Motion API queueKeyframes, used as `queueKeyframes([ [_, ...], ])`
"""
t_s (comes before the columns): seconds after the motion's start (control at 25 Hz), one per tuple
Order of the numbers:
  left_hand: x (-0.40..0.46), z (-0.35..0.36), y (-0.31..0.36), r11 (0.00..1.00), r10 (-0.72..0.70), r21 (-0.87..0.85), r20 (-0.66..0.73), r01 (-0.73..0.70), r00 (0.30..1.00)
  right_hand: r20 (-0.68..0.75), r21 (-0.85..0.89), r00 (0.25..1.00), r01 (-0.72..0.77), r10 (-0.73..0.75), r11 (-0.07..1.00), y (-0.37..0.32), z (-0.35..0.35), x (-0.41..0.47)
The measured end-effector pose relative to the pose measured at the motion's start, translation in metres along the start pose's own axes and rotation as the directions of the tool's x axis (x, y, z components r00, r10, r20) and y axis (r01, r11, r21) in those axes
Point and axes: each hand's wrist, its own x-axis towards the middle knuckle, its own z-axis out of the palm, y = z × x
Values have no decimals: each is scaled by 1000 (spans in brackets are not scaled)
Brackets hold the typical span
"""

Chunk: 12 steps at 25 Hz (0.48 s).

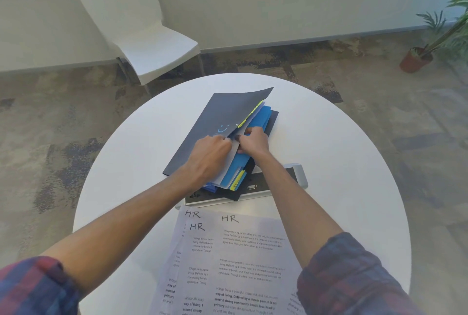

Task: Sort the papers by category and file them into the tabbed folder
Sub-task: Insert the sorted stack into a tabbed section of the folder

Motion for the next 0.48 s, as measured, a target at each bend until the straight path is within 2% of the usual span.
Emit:
queueKeyframes([
  [0.08, 1, 3, -2, 1000, -5, 19, 2, 5, 1000, 19, 20, 1000, -7, 6, 1000, 9, -5, 0],
  [0.16, 1, 7, -2, 1000, -8, 13, 5, 8, 1000, 13, -33, 1000, 5, -5, 999, 23, -13, -3],
  [0.24, 2, 14, 1, 1000, -4, 14, 6, 4, 1000, 50, -219, 998, 49, -39, 975, 40, -17, -6],
  [0.32, 2, 25, 5, 1000, -9, 9, -16, 9, 1000, 76, -419, 994, 105, -81, 902, 55, -19, -10],
  [0.48, 4, 50, 15, 999, -42, 11, -19, 43, 999, 143, -555, 983, 178, -117, 813, 65, -7, -12],
])
